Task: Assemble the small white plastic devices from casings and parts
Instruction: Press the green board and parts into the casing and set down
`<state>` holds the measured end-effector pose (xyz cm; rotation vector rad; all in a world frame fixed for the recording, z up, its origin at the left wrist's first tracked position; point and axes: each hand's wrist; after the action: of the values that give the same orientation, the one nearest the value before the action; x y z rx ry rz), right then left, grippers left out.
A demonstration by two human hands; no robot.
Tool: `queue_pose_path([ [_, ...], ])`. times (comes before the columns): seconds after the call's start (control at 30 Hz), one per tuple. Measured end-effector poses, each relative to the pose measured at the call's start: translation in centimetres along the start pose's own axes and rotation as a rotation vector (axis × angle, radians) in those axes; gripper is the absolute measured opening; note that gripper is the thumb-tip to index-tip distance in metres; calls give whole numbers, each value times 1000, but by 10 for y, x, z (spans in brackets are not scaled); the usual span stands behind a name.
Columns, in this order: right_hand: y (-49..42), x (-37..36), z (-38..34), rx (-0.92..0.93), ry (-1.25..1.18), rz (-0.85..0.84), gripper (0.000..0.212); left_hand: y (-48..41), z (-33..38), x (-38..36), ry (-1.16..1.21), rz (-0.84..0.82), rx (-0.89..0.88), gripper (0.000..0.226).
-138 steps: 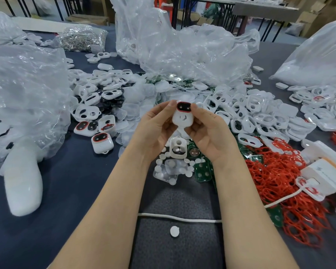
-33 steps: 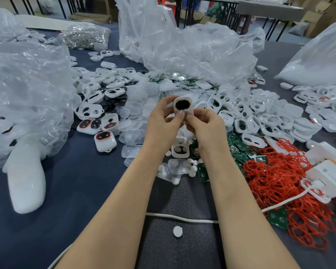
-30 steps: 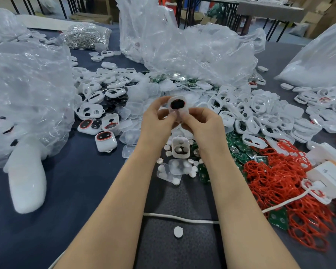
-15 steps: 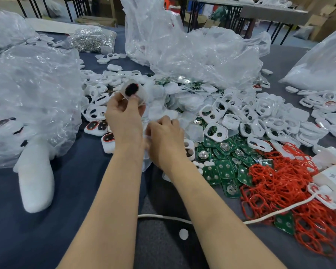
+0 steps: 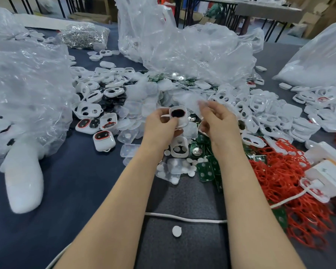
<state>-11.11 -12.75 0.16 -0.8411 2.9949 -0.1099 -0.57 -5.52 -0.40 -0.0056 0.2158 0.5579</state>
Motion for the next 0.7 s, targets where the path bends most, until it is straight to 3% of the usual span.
queue_pose_path([
  [0.1,0,-5,-2,84,71,-9,7,-1,-2,1,-22,6,-15,27],
  [0.3,4,-10,-5,94,-123,-105,17,-1,-5,3,-18,-5,-25,21],
  [0.37,4,-10,-4,132,-14,-97,11,-1,-5,3,-35,-15,-37,22],
  [0.53,4,-9,0,187,158,-45,26,0,-3,1,-22,-23,-27,21],
  [0.7,4,-7,0,209,208,-34,14,0,-3,-1,71,-17,49,13],
])
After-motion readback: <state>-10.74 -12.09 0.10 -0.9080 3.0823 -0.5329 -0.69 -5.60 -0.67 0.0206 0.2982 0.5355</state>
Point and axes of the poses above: each hand's wrist, its own y-axis away from the middle knuckle, its own x-axis out of the back of the hand, z = x × y, and after that the axes turned 10 degrees about -z, right-handed
